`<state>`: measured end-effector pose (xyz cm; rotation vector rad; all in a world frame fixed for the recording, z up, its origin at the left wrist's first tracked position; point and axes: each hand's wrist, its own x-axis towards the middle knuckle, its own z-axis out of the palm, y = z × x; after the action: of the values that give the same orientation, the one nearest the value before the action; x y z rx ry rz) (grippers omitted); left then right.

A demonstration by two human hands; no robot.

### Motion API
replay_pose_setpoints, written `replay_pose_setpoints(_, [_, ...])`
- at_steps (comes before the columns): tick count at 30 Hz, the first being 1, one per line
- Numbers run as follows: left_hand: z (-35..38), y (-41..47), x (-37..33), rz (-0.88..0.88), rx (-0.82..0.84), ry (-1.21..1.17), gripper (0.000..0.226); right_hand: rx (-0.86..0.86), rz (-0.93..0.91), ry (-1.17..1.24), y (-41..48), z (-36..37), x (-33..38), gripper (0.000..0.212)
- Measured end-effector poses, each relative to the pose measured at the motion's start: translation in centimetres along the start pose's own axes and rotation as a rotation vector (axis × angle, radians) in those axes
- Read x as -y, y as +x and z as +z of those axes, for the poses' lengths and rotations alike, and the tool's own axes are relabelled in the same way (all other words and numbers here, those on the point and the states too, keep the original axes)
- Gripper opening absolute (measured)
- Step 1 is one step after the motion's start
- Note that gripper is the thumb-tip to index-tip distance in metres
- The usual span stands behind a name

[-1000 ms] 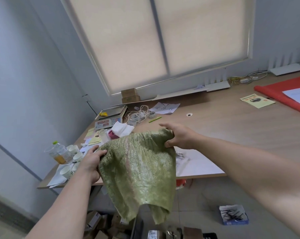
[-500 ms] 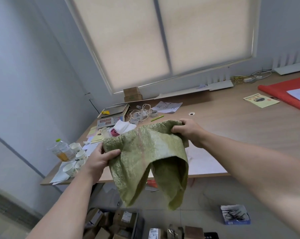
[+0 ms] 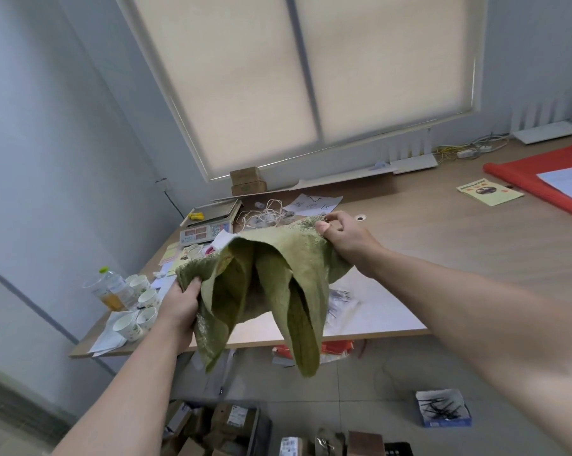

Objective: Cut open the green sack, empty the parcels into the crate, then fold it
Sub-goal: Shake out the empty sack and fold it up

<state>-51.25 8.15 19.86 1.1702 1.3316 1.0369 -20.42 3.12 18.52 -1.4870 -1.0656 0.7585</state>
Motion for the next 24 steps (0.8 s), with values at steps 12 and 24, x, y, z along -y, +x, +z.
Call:
replay_pose_setpoints(12, [-0.8, -0.5, -0.3, -0.11, 0.177, 0.011, 0.078, 0.339, 0.1, 0.167, -1.0, 0.4, -0.2, 0.109])
replay_pose_setpoints(24, [-2.0, -1.2, -0.1, -0.03, 0.242, -0.216, 0.088, 0.408, 0.062, 0.353, -0.7, -1.2, 0.4, 0.069])
